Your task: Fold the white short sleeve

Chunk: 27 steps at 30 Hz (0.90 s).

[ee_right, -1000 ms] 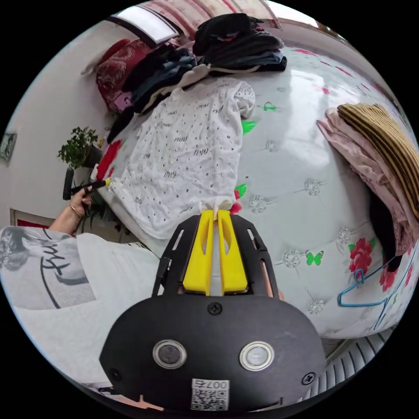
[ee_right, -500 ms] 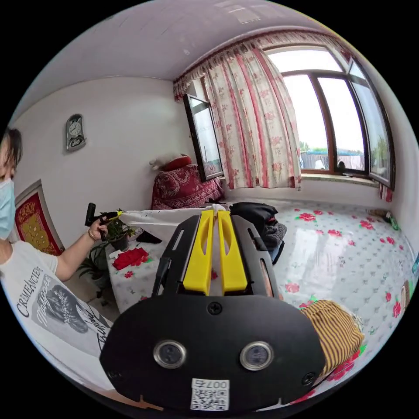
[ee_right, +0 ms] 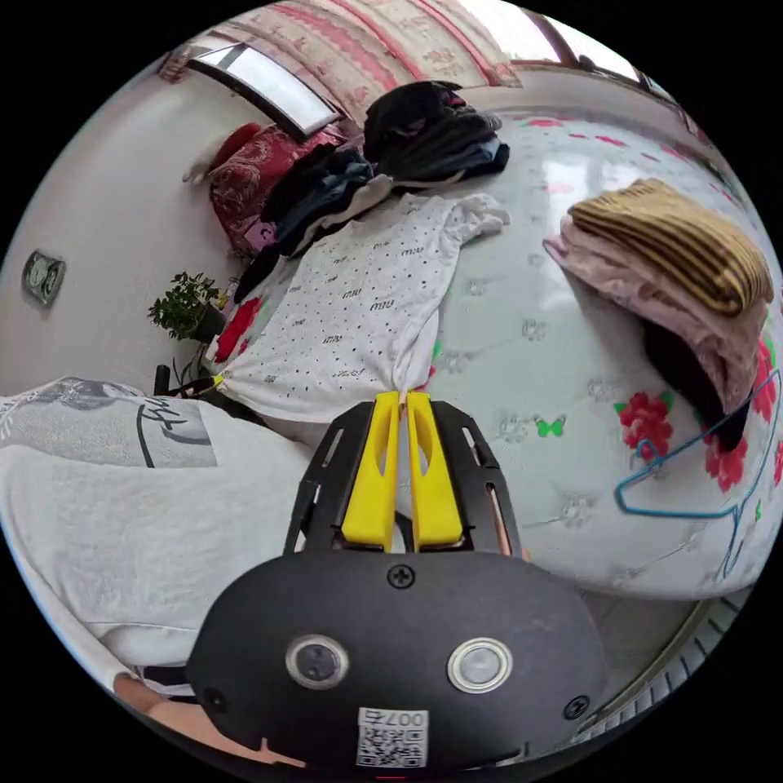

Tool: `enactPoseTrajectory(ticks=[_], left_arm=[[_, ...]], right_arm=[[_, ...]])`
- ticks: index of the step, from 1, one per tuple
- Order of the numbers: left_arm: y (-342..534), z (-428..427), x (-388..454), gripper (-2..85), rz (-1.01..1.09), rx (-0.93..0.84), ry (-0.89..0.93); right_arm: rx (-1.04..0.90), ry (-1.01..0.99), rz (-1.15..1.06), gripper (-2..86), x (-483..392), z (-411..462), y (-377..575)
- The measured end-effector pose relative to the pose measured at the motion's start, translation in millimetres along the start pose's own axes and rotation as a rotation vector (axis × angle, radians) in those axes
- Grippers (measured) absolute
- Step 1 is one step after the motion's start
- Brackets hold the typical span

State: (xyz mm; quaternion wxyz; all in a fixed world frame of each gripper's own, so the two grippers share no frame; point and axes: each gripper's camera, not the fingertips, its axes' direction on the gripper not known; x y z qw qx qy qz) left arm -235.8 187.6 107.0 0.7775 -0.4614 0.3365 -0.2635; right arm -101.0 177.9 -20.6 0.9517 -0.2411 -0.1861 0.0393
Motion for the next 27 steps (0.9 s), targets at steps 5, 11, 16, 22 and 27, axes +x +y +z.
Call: enactPoseTrajectory(ticks=[5, 11, 16, 22, 27], left_arm=[[18, -3, -13, -0.9, -0.022, -0.027, 0.058], [-63, -8, -14, -0.7, -0.006, 0.065, 0.124], [-164, 30, -24, 3.3, -0.136, 0.155, 0.106], [-167, 39, -11, 8.0, -0.065, 0.155, -0.064], [-119, 92, -1, 8.5, 0.020, -0.001, -0.142]], right_arm=[[-0.069, -0.090, 0.104, -0.2, 24, 14, 20], [0.035, -0.162, 0.100, 0.1, 45, -2, -65], [0.141, -0.063, 0.090, 1.6, 53, 12, -178], [0.077, 0.066, 0.193, 4.0, 78, 49, -210], [-0.037, 0.091, 0.190, 4.8, 83, 88, -173]])
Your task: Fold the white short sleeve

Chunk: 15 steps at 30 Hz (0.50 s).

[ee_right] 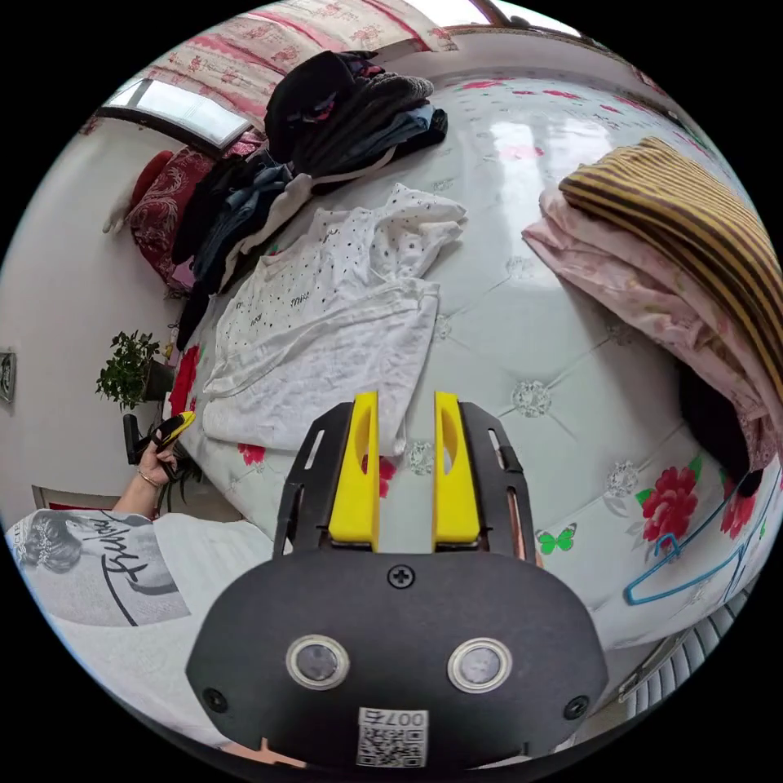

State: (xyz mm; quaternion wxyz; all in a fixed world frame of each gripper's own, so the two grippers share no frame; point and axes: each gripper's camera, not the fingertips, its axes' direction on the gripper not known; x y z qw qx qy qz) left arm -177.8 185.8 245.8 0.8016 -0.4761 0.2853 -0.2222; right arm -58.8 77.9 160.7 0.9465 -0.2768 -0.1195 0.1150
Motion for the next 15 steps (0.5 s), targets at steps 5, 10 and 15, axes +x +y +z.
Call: enactPoseTrajectory(ticks=[5, 10, 15], left_arm=[[11, 49, 25, 2.5, 0.042, -0.082, -0.175], [13, 44, 40, -0.2, 0.056, -0.078, -0.185], [39, 25, 46, 5.6, 0.090, 0.008, -0.174]], right_arm=[[-0.157, 0.069, -0.046, 2.3, -15, 50, -1], [-0.125, 0.138, -0.205, 0.2, -45, 28, -10], [-0.078, 0.070, -0.172, 0.1, -35, 12, -2]])
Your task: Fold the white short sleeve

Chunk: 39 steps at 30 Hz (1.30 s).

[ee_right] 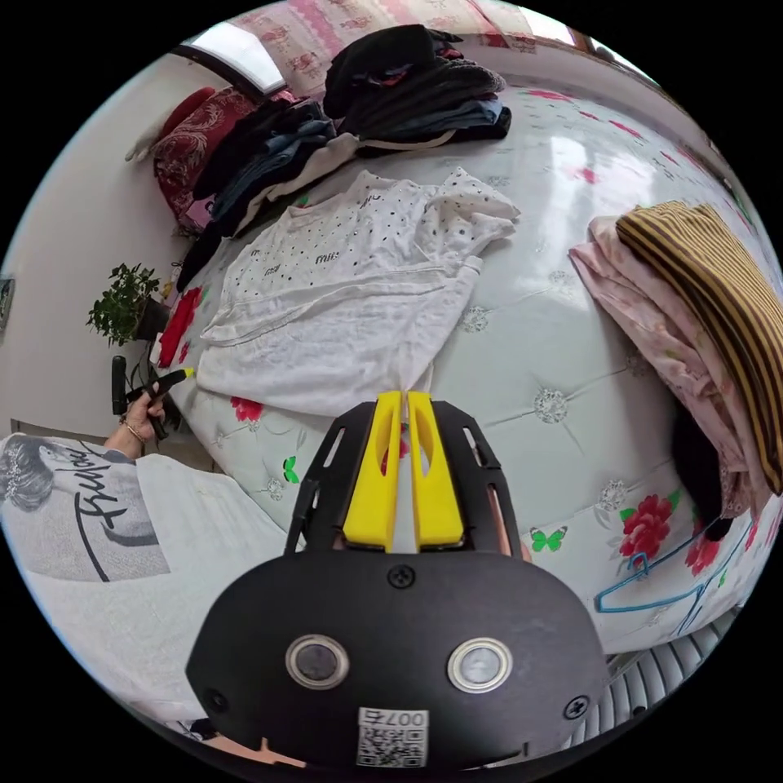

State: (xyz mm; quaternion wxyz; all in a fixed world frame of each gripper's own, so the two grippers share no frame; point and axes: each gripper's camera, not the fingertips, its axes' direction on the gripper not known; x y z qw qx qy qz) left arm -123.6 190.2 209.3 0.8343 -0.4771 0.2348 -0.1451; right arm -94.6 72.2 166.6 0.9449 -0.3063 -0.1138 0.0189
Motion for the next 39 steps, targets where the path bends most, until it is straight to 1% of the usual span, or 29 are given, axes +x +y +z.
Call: enactPoseTrajectory(ticks=[2, 4, 5, 7, 9, 11, 13, 15, 17, 19, 21, 23, 26, 28, 29, 30, 31, 33, 35, 36, 37, 38, 39], left_arm=[[-5, 2, 2, 7.7, 0.008, -0.005, 0.009], [-14, 18, 8, 8.5, 0.025, -0.048, 0.023], [-16, 24, 10, 7.7, 0.030, -0.065, 0.010], [-18, 40, 16, 5.0, 0.040, -0.118, -0.074], [-15, 40, 27, 1.1, 0.080, -0.107, -0.125], [-11, 25, 31, -0.1, 0.077, -0.078, -0.140], [1, -3, 33, -0.6, 0.086, 0.008, -0.114], [22, -38, 27, -0.8, 0.076, 0.094, -0.026], [40, -50, 16, -0.9, 0.049, 0.110, 0.024], [57, -46, -1, -0.9, 0.006, 0.097, 0.063], [75, -33, -27, -0.9, -0.090, 0.049, 0.109], [84, -32, -40, -0.9, -0.131, 0.055, 0.152], [87, -34, -54, -0.9, -0.164, 0.055, 0.203], [82, -32, -61, -0.9, -0.175, 0.028, 0.204], [79, -32, -63, -0.9, -0.180, 0.019, 0.208], [72, -34, -65, -0.9, -0.185, 0.014, 0.227], [67, -37, -66, -0.9, -0.182, 0.019, 0.242], [36, -59, -69, -0.9, -0.170, 0.068, 0.316], [6, -88, -69, -1.0, -0.164, 0.124, 0.359], [-13, -113, -65, -1.0, -0.142, 0.180, 0.387], [-21, -127, -62, -1.0, -0.126, 0.212, 0.400], [-34, -157, -54, -1.0, -0.082, 0.274, 0.428], [-41, -185, -44, -1.0, -0.027, 0.324, 0.448]], right_arm=[[-0.033, 0.002, 0.051, 0.4, 7, 17, 0], [-0.046, -0.020, 0.080, 0.5, 9, 29, -2], [-0.051, -0.025, 0.089, 0.4, 8, 36, -4], [-0.061, -0.001, 0.089, 0.2, 4, 41, -6], [-0.065, 0.044, 0.061, 0.0, -2, 41, -7], [-0.045, 0.049, 0.010, 0.0, -9, 27, -7], [0.020, 0.069, -0.006, 0.0, -13, 4, -5], [0.111, 0.046, -0.023, 0.1, -14, -26, 0], [0.170, 0.023, -0.015, 0.5, -9, -49, 8], [0.146, 0.008, 0.018, 1.3, 0, -45, 14], [0.088, -0.034, 0.062, 2.7, 9, -25, 21], [0.023, -0.094, 0.106, 4.1, 12, 6, 32], [0.009, -0.055, 0.096, 3.7, 0, 31, 41], [-0.022, -0.018, 0.084, 2.5, -6, 45, 39], [-0.029, 0.036, 0.086, 1.6, -10, 46, 35], [-0.033, 0.031, 0.075, 1.4, -11, 44, 32], [-0.036, 0.000, 0.054, 0.9, -14, 36, 23], [0.019, -0.040, 0.008, 0.5, -20, 9, 7], [0.147, -0.100, -0.078, 0.2, -32, -50, -16], [0.181, -0.105, -0.103, 0.1, -37, -66, -22], [0.252, -0.101, -0.160, 0.0, -49, -100, -30], [0.315, -0.085, -0.217, 0.0, -62, -132, -33], [0.339, -0.078, -0.245, 0.0, -68, -147, -33]])
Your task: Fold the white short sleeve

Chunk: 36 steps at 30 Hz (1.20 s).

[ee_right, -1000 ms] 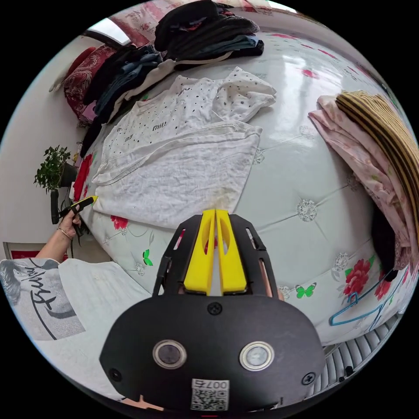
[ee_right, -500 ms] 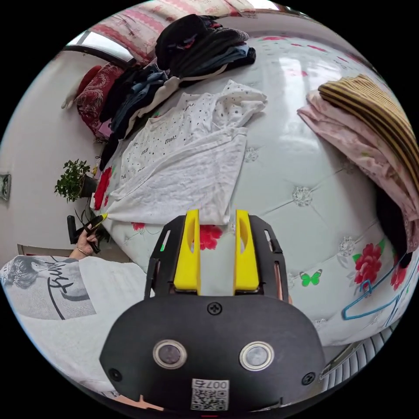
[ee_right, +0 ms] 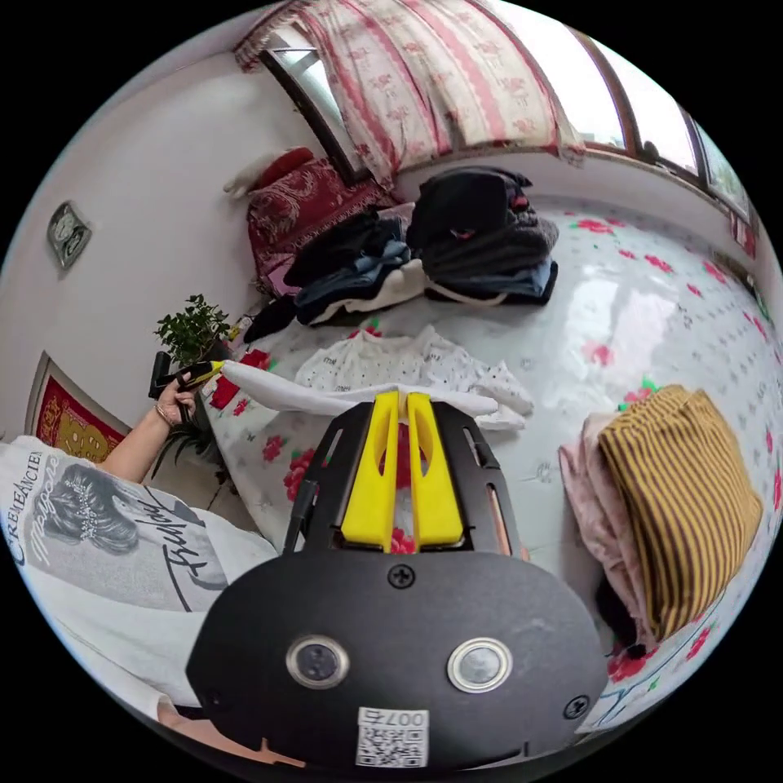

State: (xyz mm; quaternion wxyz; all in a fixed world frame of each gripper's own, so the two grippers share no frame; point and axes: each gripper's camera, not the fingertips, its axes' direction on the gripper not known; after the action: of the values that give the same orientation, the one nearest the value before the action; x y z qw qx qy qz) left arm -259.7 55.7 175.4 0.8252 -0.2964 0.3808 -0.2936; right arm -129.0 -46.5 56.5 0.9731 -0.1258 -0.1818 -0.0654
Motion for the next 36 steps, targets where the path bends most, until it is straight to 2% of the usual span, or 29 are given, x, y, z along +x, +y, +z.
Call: enactPoseTrajectory(ticks=[4, 6, 10, 13, 16, 19, 22, 26, 29, 32, 36], left_arm=[[0, -29, 46, -1.0, 0.160, -0.026, -0.010], [34, -20, 47, -1.0, 0.182, -0.121, -0.057], [122, 32, 13, -0.9, 0.093, -0.325, -0.131], [224, 95, -41, -0.8, -0.102, -0.516, -0.175], [272, 124, -56, -0.6, -0.130, -0.633, -0.228], [292, 108, -58, 1.4, -0.143, -0.576, -0.251], [288, 85, -65, 3.9, -0.191, -0.493, -0.271], [272, 70, -77, 5.8, -0.250, -0.393, -0.201], [257, 89, -70, 7.2, -0.152, -0.408, -0.270], [242, 114, -61, 8.8, -0.012, -0.403, -0.279], [227, 161, -59, 7.8, 0.165, -0.489, -0.290]], right_arm=[[0.019, 0.039, -0.125, -0.1, -33, -57, -5], [-0.014, 0.030, -0.112, -0.1, -34, -60, 14], [-0.201, 0.084, -0.022, -0.1, -27, -17, 94], [-0.360, 0.100, 0.115, -0.1, -11, 32, 166], [-0.545, 0.116, 0.216, -0.1, -4, 76, 227], [-0.601, 0.145, 0.250, 0.0, -7, 82, 253], [-0.495, 0.195, 0.258, -0.1, -11, 54, 248], [-0.340, 0.208, 0.255, 0.4, -15, 27, 226], [-0.282, 0.210, 0.206, 1.3, -30, 38, 207], [-0.298, 0.330, 0.207, 1.6, -31, 63, 198], [-0.322, 0.350, 0.375, 1.6, -1, 93, 202]])
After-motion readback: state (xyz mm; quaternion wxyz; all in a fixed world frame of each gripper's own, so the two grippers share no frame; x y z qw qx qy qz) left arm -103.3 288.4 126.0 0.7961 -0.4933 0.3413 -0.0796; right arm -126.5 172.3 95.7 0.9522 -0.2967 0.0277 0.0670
